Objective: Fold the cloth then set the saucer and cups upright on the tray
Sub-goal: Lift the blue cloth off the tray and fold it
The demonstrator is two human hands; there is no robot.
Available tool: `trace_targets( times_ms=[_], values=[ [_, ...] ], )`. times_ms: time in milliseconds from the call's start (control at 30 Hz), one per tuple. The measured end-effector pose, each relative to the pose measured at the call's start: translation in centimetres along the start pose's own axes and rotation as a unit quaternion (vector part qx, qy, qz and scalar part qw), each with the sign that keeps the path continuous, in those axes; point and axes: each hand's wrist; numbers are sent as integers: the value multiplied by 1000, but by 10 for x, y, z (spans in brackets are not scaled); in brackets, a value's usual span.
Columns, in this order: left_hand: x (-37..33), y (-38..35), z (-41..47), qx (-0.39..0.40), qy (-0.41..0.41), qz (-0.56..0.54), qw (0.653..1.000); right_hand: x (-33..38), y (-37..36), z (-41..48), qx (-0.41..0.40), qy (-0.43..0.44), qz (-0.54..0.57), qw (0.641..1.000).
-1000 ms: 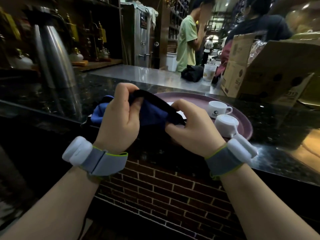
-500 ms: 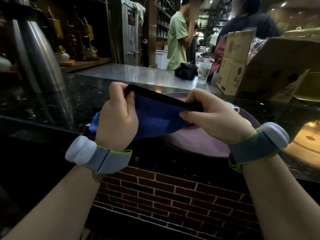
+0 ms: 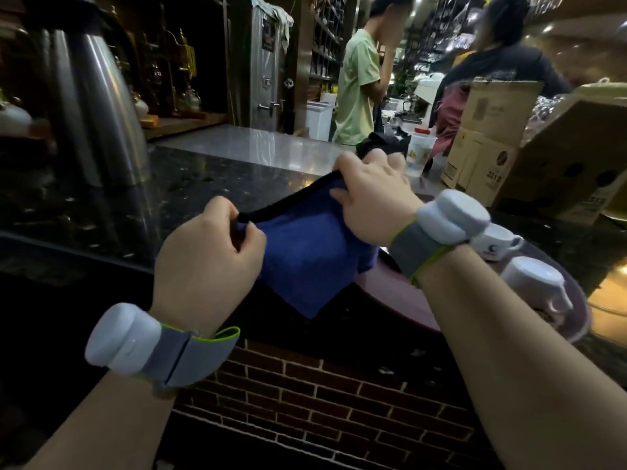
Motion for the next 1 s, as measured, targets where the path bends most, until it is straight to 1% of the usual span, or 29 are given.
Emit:
trace_targets(
  times_ms=[67,200,400,467,533,600,667,767,833,933,1000],
  values=[
    [15,4,0,20,3,17,1000,19,-10,8,5,11,-29,999],
    [41,7,-3,69,22,45,996,45,-35,24,50,32,-76,995],
    [55,4,-5,110,33,49,992,50,-67,40,123,33,-123,984],
    [57,2,-5,126,28,41,991,50,-76,41,150,29,-155,976],
    [58,-1,-3,145,-5,23,989,49,-83,42,174,18,-162,971],
    [54,-1,1,152,-61,5,987,49,-85,41,158,10,-124,980],
    [48,0,5,150,-126,-17,980,49,-79,39,103,19,-72,992],
    [39,1,5,157,-210,-112,958,43,-59,34,41,37,23,998],
    [35,3,2,193,-240,-161,938,37,-44,26,34,66,90,993],
    [35,1,-3,253,-285,-115,917,30,-24,1,39,136,165,976],
    [34,-1,-3,277,-292,-103,910,25,-19,-17,71,145,169,972]
  ],
)
Point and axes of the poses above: each hand's wrist, its own z-axis towards the middle knuckle, its own y-axis out of the back of the hand, x = y × z, and after that the axes turned 12 degrees about -y, right-handed
